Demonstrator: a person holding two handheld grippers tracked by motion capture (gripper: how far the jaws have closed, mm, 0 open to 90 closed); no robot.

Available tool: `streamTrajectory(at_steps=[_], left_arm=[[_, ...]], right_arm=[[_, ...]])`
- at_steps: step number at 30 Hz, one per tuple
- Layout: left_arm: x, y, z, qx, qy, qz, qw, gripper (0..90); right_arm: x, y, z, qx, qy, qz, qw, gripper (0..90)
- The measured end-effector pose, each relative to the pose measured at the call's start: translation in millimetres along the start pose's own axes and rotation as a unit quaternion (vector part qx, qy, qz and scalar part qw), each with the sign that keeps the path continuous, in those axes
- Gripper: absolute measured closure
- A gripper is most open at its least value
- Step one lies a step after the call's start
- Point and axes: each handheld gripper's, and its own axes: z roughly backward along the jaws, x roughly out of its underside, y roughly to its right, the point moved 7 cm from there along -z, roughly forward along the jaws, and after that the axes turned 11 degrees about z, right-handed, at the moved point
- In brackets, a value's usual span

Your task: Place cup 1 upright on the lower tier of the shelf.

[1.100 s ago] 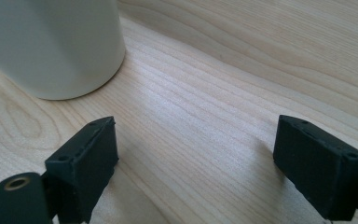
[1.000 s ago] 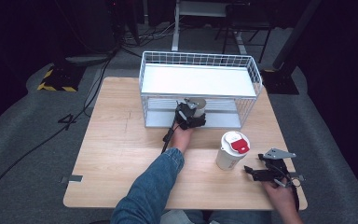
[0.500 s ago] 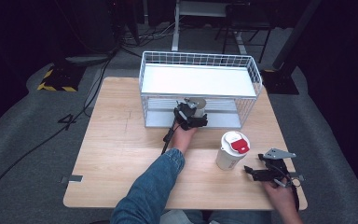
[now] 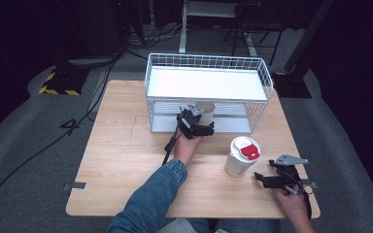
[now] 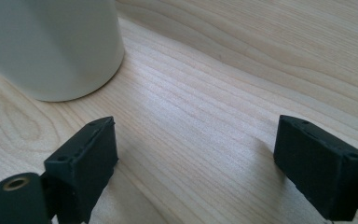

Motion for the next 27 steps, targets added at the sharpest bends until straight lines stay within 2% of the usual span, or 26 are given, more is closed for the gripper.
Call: streamTrajectory(at_steps=[18,24,27], left_arm=[[4.1,18.6,61.4,0.043,0.008,-0.031,0.9985,7.3],[5.8,19.0,81.6,0.060,0.009,-0.024,0.9979,8.8],[7.9,16.6,91.2,0.058,0.005,-0.029,0.9979,9.7]], right_arm=[[0.0,0.1,0.0,0.000,0.000,0.000,1.0000,13.7],[0.0,0.0,0.0,0.000,0.000,0.000,1.0000,13.8],[-0.1,0.0,0.0,-0.001,0.000,0.000,1.0000,14.0]])
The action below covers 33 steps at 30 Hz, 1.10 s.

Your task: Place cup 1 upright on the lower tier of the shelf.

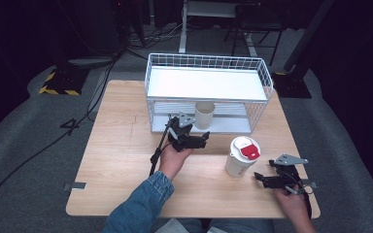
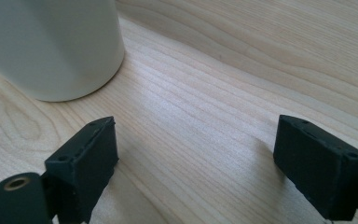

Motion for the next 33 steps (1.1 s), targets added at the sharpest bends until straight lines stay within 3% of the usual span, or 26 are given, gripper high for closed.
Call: streamTrajectory(at_steps=[5,10,20,24,33], left_arm=[[4.2,-3.1,16.8,-0.006,0.002,-0.012,0.9999,9.9],[8.5,-6.9,34.2,0.004,0.000,-0.007,1.0000,10.5],[17.2,-19.4,71.6,-0.003,0.009,-0.005,0.9999,12.1],[24.4,-22.1,80.5,-0.004,0.001,-0.014,0.9999,12.6],[43.7,-32.4,97.0,0.006,-0.028,-0.014,0.9995,12.8]], right_arm=[[-0.1,-0.1,0.0,-0.001,0.001,0.001,1.0000,14.4],[-0.1,-0.2,0.0,-0.001,0.001,0.001,1.0000,14.4],[-0.1,-0.1,0.1,-0.001,0.001,0.001,1.0000,14.6],[-0.3,-0.3,-0.1,-0.002,0.001,0.001,1.0000,14.6],[-0.2,-0.2,0.1,-0.002,0.001,0.002,1.0000,14.9]])
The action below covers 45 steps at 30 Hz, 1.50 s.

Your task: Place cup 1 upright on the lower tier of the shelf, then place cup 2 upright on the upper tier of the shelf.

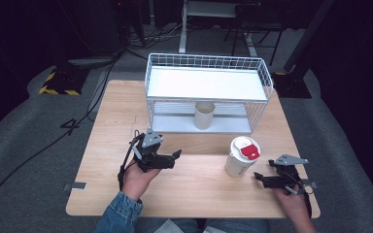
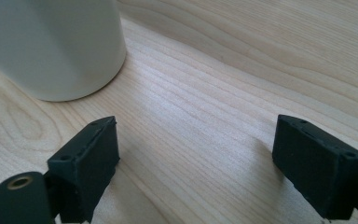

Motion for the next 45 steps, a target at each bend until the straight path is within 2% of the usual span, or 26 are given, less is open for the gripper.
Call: streamTrajectory(at_steps=[7,10,13,17,24,28,31,35,36,37,39,41,42,45], left_arm=[[16.3,-14.8,12.9,-0.023,-0.014,0.002,0.9996,12.8],[23.5,-19.1,17.4,-0.032,-0.025,-0.002,0.9992,13.0],[30.5,-22.3,20.4,-0.033,-0.039,-0.005,0.9987,13.1],[38.8,-27.1,24.2,-0.041,-0.053,-0.018,0.9975,13.1],[58.7,-41.9,25.8,-0.045,-0.080,-0.006,0.9957,13.4],[79.4,-50.1,19.2,-0.049,-0.118,0.012,0.9918,13.4],[94.4,-54.6,14.6,-0.058,-0.148,0.006,0.9873,13.4],[110.4,-60.0,9.8,-0.075,-0.173,-0.004,0.9821,13.4],[111.5,-60.9,9.5,-0.083,-0.166,-0.014,0.9826,11.7],[112.3,-60.6,9.9,-0.081,-0.164,-0.009,0.9830,10.4],[113.0,-61.4,10.3,-0.081,-0.159,-0.009,0.9839,10.2],[114.5,-63.9,8.5,-0.075,-0.140,-0.017,0.9871,6.9],[116.0,-64.4,6.9,-0.069,-0.126,-0.017,0.9895,3.9],[116.4,-64.2,7.1,-0.067,-0.128,-0.014,0.9894,2.1]], right_arm=[[0.0,0.0,0.0,0.000,0.000,0.000,1.0000,15.0],[0.0,0.0,0.1,-0.001,0.000,0.000,1.0000,15.0],[0.0,0.0,0.0,-0.001,0.000,-0.001,1.0000,15.0],[-0.1,0.2,-0.1,-0.004,0.000,0.000,1.0000,14.9],[-0.2,0.1,-0.1,-0.004,0.001,-0.001,1.0000,14.9],[-0.2,-0.1,-0.1,-0.004,0.001,0.001,1.0000,15.2],[-0.1,-0.9,0.2,-0.005,0.001,0.003,1.0000,15.1],[-0.3,-2.1,0.2,-0.009,0.002,0.007,0.9999,15.0],[-0.4,-2.1,0.2,-0.009,0.002,0.008,0.9999,15.0],[-0.3,-2.1,0.2,-0.009,0.002,0.008,0.9999,15.0],[-0.4,-2.1,0.2,-0.009,0.002,0.008,0.9999,15.0],[-0.3,-2.1,0.2,-0.009,0.002,0.008,0.9999,15.0],[-0.3,-2.2,0.2,-0.009,0.002,0.007,0.9999,15.0],[-0.3,-2.0,0.2,-0.009,0.002,0.008,0.9999,15.0]])
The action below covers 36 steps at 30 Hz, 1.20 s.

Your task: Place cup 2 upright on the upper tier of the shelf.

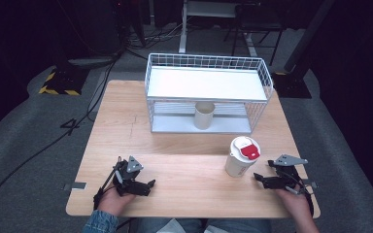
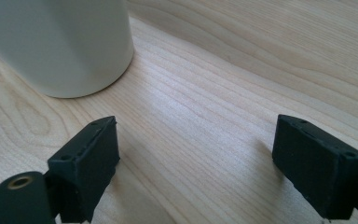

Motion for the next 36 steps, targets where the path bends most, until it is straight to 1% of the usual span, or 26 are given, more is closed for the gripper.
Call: streamTrajectory(at_steps=[6,8,9,12,17,23,25,28,30,32,36], left_arm=[[-0.2,-0.2,-0.2,0.000,0.000,0.000,1.0000,2.0],[-0.4,-0.9,0.0,-0.001,-0.001,-0.004,1.0000,1.7],[-0.3,-0.2,-0.3,0.001,-0.001,0.000,1.0000,1.7],[-0.8,-0.7,-0.6,0.004,-0.001,-0.004,1.0000,1.6],[-1.2,-0.8,-1.0,0.001,0.001,-0.004,1.0000,1.7],[-1.3,-0.7,-1.0,0.000,0.000,-0.003,1.0000,1.7],[-1.6,-0.8,-1.4,0.003,0.000,-0.004,1.0000,1.7],[-2.2,-1.9,-1.3,0.000,-0.001,-0.002,1.0000,1.9],[-3.1,-2.4,-2.2,-0.001,0.002,0.001,1.0000,2.1],[-3.7,-3.3,-2.5,-0.001,0.002,0.001,1.0000,2.1],[-3.8,-3.8,-2.4,-0.003,0.002,-0.002,1.0000,2.0]], right_arm=[[0.1,-0.5,0.3,0.001,0.000,-0.002,1.0000,15.0],[0.1,-1.0,0.7,0.001,0.000,0.000,1.0000,15.3],[0.1,-1.5,0.9,-0.001,0.000,0.001,1.0000,15.3],[-1.3,-3.4,2.6,-0.008,0.002,0.003,1.0000,15.3],[-6.3,-6.7,7.8,-0.017,0.013,0.010,0.9997,15.3],[-12.7,-15.6,13.2,-0.037,0.014,0.023,0.9989,15.6],[-15.9,-18.8,16.4,-0.043,0.020,0.027,0.9985,15.6],[-22.9,-23.8,21.9,-0.051,0.033,0.034,0.9976,15.5],[-27.8,-27.4,24.6,-0.057,0.042,0.037,0.9968,15.4],[-34.1,-32.7,26.5,-0.068,0.054,0.042,0.9953,15.2],[-42.3,-38.7,25.9,-0.080,0.073,0.042,0.9932,14.9]])
